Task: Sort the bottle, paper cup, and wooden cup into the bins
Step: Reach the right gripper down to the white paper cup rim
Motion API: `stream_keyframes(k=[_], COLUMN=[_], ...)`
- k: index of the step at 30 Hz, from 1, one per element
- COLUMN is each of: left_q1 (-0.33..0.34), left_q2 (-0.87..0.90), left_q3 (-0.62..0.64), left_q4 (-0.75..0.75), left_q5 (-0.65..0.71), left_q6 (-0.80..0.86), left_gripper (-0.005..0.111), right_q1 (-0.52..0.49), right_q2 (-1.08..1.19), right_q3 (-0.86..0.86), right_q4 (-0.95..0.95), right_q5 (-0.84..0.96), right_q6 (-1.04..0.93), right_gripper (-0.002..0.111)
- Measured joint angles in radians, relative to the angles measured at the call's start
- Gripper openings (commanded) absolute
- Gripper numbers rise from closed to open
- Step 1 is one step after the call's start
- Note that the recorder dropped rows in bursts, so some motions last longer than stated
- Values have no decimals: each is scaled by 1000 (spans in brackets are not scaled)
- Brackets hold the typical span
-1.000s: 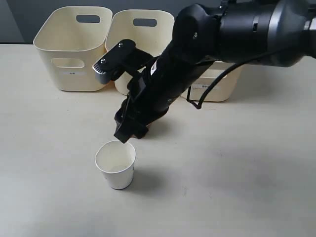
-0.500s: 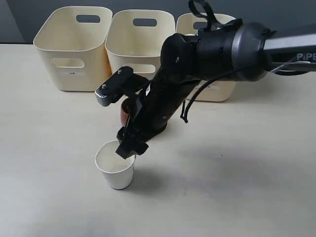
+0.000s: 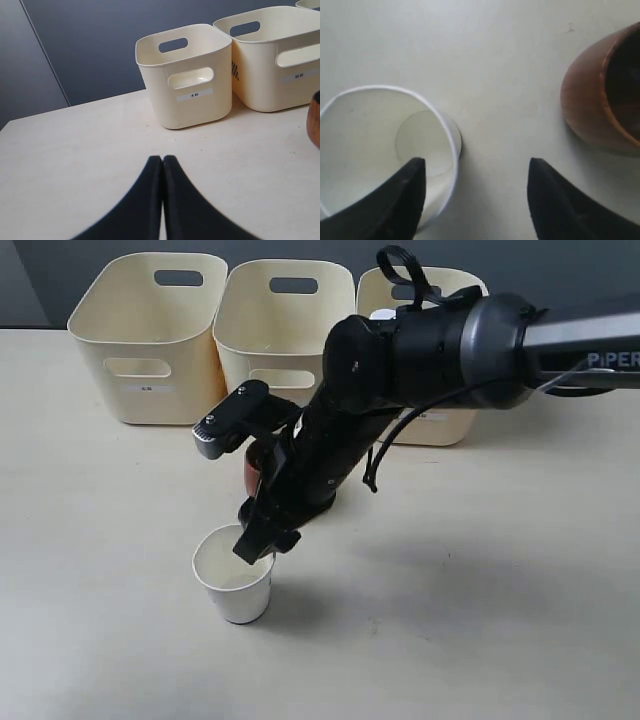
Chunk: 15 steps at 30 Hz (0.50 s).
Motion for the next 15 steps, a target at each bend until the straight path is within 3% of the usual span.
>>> stream_keyframes(k=[11, 15], left_q1=[0, 0], left_q2=[0, 0], left_q3=[0, 0], left_q4=[0, 0], left_q5=[0, 0], left_q6=[0, 0], left_gripper=[0, 0], right_q1=[0, 0], right_q2=[0, 0], right_q3=[0, 0], right_q4=[0, 0], right_q5=[5, 20], right_q6=[0, -11], right_gripper=[40, 22])
